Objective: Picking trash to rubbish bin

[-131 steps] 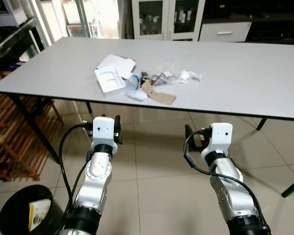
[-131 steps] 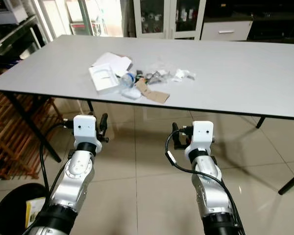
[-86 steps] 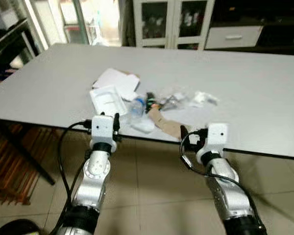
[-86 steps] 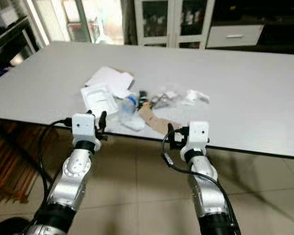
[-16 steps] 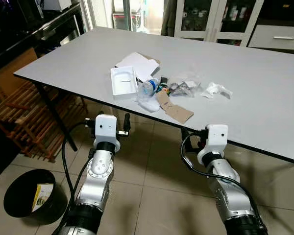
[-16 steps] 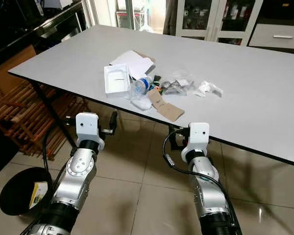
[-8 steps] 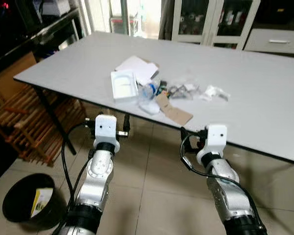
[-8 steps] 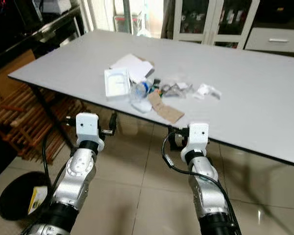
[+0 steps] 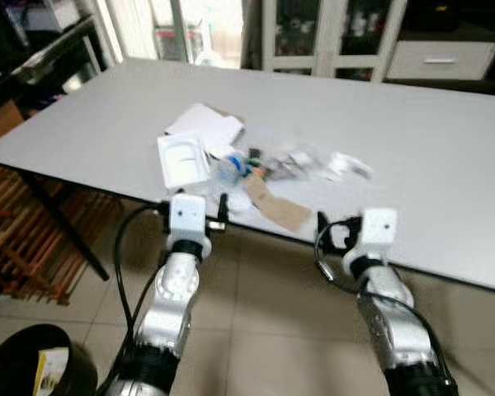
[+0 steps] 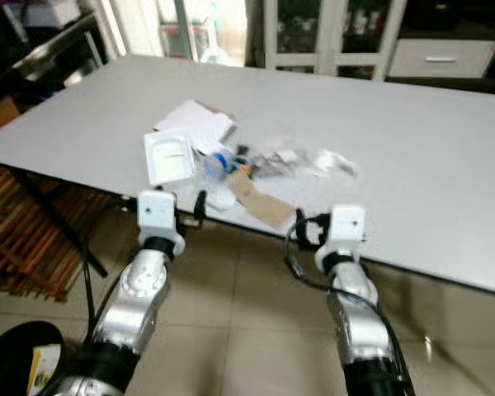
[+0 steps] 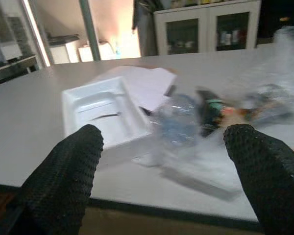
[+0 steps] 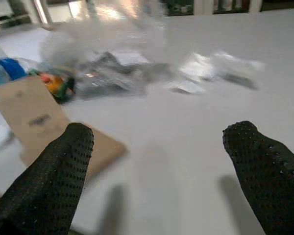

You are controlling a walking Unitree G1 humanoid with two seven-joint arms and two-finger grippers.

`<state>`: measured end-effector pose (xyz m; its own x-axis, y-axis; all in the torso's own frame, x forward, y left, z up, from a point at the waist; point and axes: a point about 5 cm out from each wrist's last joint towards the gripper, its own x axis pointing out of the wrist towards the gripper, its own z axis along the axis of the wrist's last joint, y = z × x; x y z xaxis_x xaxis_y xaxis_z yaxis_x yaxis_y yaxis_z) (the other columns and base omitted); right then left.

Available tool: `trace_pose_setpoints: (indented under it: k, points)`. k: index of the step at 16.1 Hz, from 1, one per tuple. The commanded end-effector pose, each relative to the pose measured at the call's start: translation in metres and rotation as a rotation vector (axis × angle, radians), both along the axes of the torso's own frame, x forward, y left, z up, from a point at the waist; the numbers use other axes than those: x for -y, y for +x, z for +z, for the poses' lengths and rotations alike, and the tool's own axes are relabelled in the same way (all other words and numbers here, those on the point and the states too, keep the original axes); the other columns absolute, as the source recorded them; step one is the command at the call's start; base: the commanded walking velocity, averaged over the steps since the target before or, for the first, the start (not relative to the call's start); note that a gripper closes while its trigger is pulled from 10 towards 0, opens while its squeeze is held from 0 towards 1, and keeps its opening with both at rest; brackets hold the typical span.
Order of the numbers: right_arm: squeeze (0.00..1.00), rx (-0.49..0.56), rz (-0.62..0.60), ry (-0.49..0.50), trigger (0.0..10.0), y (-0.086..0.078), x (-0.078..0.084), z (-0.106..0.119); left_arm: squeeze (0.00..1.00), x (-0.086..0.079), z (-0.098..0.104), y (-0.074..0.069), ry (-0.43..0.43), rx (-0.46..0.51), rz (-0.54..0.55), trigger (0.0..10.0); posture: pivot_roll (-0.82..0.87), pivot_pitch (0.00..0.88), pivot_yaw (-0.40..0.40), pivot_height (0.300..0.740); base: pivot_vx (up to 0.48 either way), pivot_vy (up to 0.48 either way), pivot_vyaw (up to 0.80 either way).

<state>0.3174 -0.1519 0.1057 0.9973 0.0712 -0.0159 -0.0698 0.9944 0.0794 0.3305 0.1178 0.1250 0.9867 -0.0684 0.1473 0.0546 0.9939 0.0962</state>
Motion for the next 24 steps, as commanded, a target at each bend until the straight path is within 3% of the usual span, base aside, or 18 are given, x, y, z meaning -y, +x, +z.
trace_pose_setpoints:
  k: [1,9,24]
  points:
    - [0.00,0.013,0.021,0.003,10.0,0.0014,-0.0087,0.0026,0.00,-0.0090,-0.0027,0.0000,0.007,-0.016,0.022,10.0,-0.07,0.076,0.052,0.740,0.390,0.000,0.00]
    - [0.00,0.015,0.019,0.004,10.0,0.0016,-0.0087,0.0028,0.00,-0.0086,-0.0018,0.0001,-0.001,-0.011,0.016,10.0,-0.07,0.081,0.053,0.740,0.364,0.000,0.00]
    - [0.00,0.012,0.016,0.002,10.0,0.0015,-0.0075,0.0018,0.00,-0.0008,-0.0042,-0.0016,-0.004,-0.023,-0.043,10.0,-0.07,0.082,0.050,0.740,0.000,0.000,0.00]
